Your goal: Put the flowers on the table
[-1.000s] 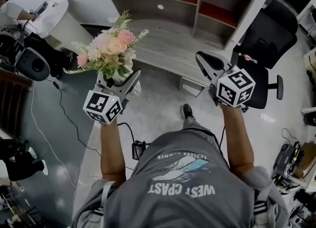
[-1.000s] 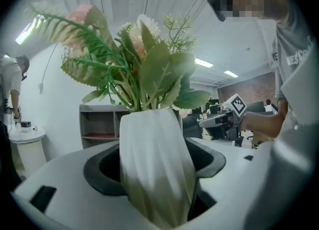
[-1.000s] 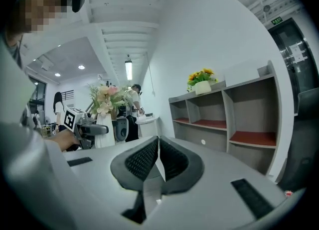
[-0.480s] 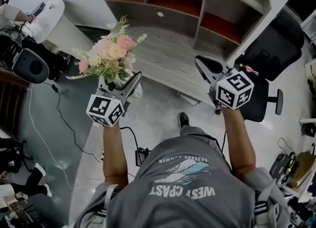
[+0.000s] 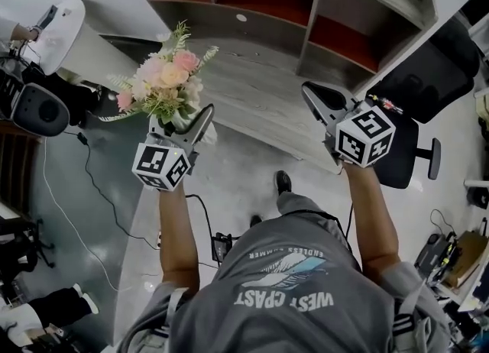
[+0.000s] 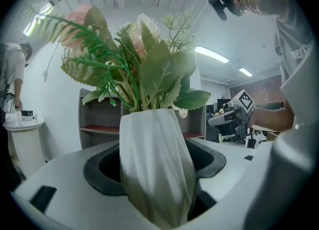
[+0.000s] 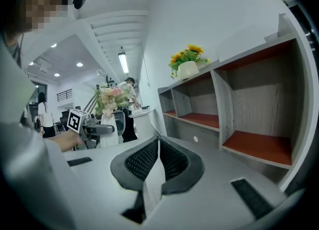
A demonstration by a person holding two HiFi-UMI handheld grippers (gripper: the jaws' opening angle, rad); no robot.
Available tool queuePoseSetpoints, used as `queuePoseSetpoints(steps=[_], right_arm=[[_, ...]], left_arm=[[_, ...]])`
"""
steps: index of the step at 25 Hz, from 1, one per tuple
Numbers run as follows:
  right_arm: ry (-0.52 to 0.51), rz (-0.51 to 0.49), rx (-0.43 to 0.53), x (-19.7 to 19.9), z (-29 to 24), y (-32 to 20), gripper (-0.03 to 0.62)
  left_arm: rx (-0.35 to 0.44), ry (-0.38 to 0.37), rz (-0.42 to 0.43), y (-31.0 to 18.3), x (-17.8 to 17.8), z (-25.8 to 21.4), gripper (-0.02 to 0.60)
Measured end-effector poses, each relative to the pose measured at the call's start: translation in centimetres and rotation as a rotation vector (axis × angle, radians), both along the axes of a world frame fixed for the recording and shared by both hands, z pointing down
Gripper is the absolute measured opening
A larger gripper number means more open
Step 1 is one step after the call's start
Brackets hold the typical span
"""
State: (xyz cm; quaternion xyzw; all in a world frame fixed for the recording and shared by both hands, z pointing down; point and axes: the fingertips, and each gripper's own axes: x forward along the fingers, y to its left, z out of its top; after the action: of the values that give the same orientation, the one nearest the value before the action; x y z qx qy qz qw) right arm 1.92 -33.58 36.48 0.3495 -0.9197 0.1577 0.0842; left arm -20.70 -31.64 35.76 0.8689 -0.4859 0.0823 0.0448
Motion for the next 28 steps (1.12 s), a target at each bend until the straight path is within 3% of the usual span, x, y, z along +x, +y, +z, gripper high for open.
queuePoseSetpoints(steps=[28], right_arm=[[0.008,0.03,-0.112,3.5,7.4,-6.0,0.032]], left_arm=[[-0.006,-0.033,-0.073,-11.3,1.5,12.0,0.362]])
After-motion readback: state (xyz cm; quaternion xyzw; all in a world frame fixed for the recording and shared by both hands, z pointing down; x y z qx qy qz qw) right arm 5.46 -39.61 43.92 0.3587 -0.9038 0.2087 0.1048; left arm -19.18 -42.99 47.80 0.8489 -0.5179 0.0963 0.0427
